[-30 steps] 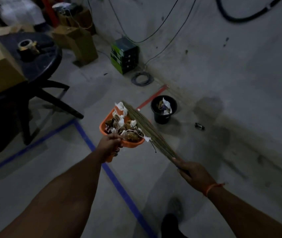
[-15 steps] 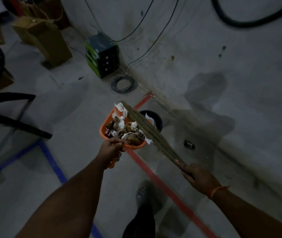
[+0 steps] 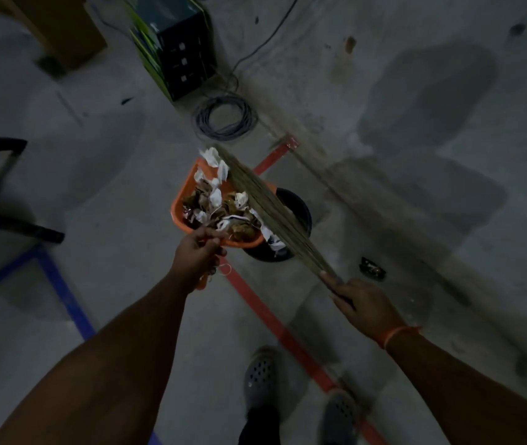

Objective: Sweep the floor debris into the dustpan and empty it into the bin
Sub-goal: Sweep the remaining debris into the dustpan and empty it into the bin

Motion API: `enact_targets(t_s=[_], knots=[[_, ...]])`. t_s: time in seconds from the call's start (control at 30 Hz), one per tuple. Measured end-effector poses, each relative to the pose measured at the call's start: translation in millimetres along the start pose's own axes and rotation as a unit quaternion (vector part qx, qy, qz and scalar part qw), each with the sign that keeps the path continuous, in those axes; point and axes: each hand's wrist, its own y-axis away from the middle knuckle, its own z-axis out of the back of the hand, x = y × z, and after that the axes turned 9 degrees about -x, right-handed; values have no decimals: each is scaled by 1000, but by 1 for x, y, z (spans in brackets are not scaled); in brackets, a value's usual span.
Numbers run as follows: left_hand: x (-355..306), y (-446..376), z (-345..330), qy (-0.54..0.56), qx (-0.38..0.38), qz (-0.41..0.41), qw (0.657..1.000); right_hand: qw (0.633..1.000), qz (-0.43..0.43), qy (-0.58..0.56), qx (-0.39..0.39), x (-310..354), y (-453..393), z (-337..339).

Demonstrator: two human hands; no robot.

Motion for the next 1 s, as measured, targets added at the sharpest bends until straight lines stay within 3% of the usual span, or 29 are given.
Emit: enact_targets(t_s=[0.4, 0.83, 1.0], knots=[[49, -13, -65, -147, -64, 35, 987, 998, -30, 24, 55, -71, 28, -38], [26, -27, -86, -255, -35, 64, 964, 989, -62, 62, 120, -83, -1, -15], [16, -20, -96, -299, -15, 66, 952, 993, -67, 47, 85, -68, 12, 7]])
